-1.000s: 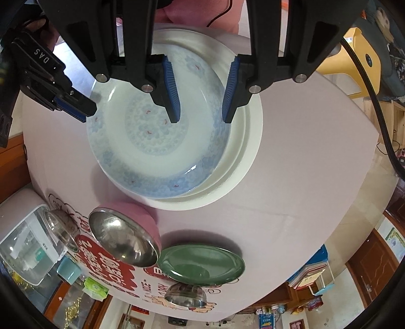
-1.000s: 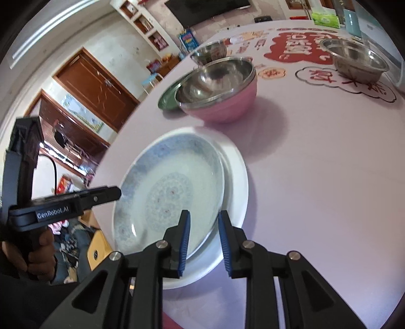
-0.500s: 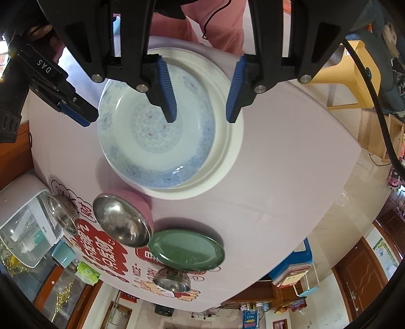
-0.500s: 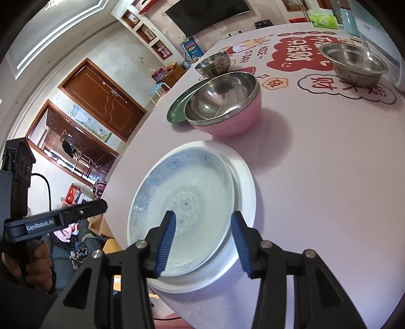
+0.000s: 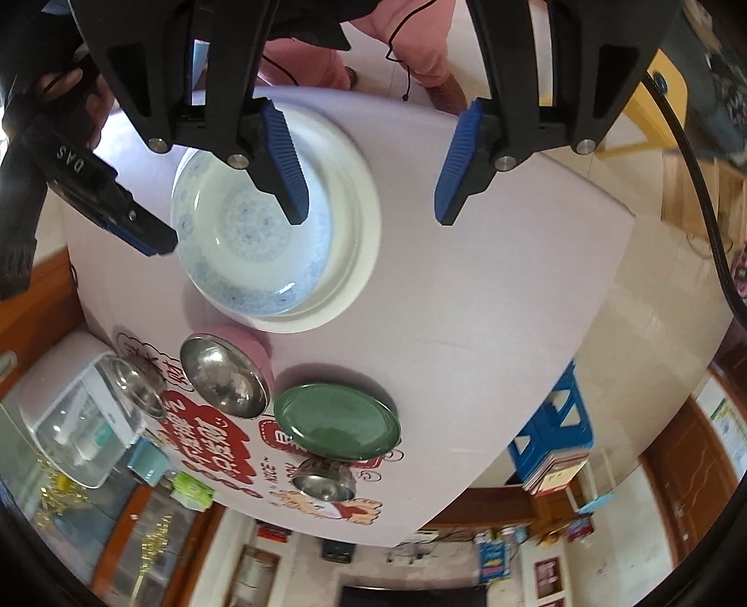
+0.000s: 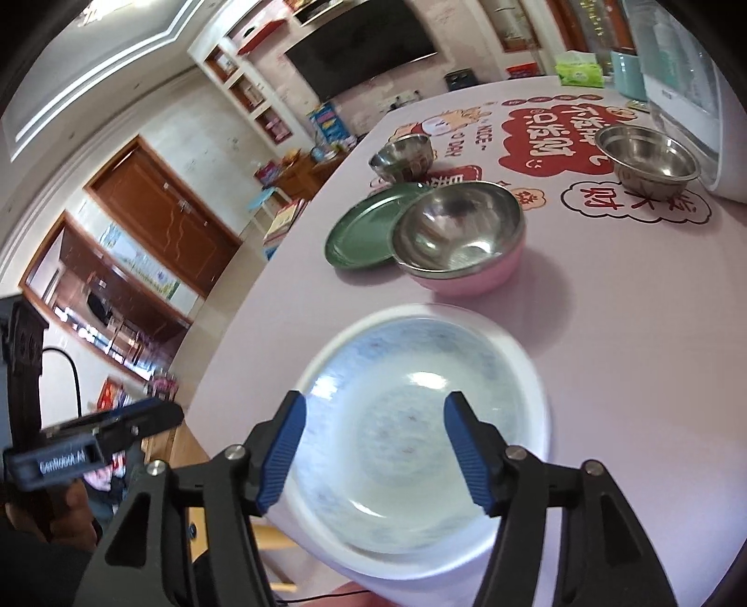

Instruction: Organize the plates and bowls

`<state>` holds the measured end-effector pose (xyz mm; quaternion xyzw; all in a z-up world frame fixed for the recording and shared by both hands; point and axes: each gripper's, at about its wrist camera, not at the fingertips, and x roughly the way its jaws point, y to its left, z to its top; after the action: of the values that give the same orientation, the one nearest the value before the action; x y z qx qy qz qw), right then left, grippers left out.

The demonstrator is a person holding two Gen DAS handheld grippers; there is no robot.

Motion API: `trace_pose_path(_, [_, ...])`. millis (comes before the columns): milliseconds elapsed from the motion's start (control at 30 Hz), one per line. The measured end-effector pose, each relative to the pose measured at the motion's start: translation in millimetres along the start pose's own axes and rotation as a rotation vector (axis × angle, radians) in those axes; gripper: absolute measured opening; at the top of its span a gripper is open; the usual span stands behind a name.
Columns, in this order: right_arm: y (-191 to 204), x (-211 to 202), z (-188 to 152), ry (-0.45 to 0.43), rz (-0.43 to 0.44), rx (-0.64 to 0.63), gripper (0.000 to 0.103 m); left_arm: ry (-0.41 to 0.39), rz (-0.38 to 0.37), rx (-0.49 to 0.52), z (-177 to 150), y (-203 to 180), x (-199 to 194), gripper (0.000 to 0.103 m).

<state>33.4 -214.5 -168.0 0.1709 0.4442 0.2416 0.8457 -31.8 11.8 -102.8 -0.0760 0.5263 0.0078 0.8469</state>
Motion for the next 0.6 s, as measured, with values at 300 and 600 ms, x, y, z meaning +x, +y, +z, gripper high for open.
trace_pose_path(300, [70,17,-27,-0.087,-0.087,0.085,0.067,-0.026,-0.072,0.138,8,69,-17,0.065])
trace_pose_path(600, [120,31,-42,-0.131,-0.178,0.114,0.068,-0.021,-0.097,0.167,29,133,-21,0.071])
